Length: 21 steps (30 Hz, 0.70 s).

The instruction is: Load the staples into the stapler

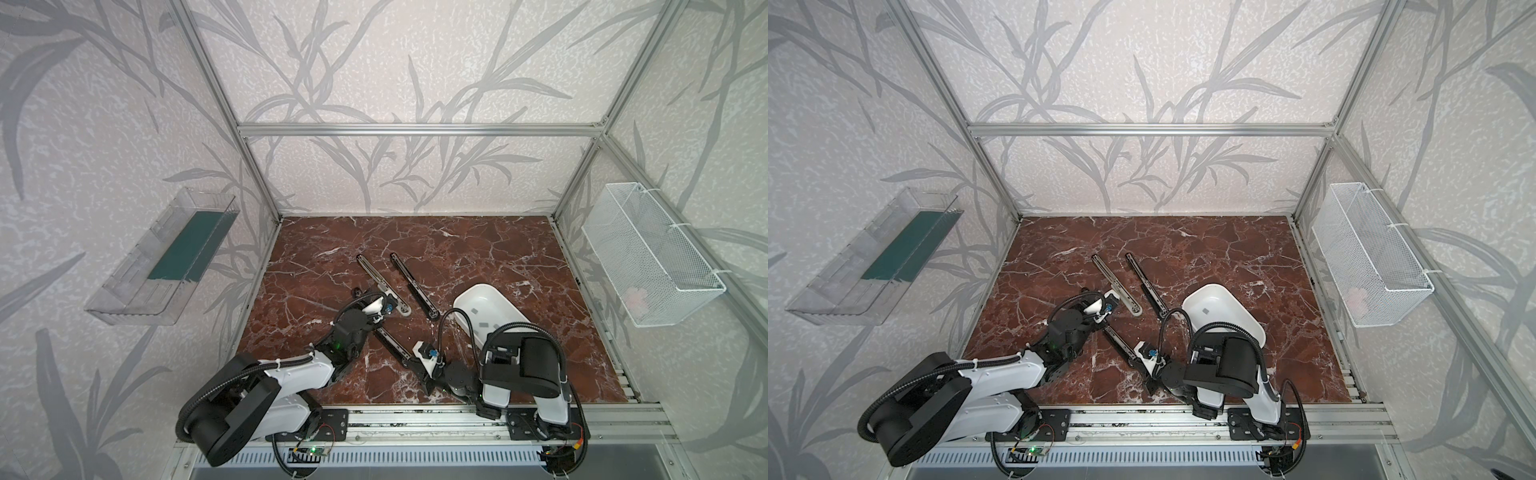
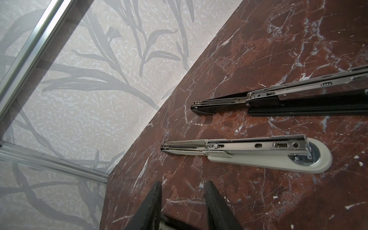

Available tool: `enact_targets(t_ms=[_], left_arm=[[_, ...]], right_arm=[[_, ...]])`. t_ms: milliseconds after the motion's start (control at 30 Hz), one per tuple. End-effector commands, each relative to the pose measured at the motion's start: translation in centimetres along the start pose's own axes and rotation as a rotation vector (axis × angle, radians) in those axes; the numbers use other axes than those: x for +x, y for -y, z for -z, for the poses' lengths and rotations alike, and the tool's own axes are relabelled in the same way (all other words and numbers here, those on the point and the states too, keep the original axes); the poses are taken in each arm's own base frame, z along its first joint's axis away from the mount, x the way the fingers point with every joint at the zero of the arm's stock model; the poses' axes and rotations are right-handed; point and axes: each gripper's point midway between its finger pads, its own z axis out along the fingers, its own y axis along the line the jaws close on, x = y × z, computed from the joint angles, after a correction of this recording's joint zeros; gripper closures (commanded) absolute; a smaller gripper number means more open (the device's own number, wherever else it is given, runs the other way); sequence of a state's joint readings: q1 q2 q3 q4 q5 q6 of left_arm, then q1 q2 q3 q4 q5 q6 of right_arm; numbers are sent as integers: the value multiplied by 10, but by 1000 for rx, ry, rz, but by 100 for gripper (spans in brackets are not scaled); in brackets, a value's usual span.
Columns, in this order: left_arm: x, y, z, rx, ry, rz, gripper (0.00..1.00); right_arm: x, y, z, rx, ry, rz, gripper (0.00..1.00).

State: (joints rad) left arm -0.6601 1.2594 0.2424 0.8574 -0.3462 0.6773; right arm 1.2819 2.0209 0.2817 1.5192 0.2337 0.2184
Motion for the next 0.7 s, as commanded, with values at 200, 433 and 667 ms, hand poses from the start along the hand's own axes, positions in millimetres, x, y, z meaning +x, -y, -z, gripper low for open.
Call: enact_targets(t_ms=[200,433,667], left_arm=[[-7,-29,0,-105,16,38,61],[-21,-45,18,-99,51,87,60],[-38,-61,47,-51,94,215,54]], right_arm=[[38,-12,-5,-67,-145,58,92],[34,6,-34,-44,-208,10,91],[27,25,-78,-68,-289,13,90]])
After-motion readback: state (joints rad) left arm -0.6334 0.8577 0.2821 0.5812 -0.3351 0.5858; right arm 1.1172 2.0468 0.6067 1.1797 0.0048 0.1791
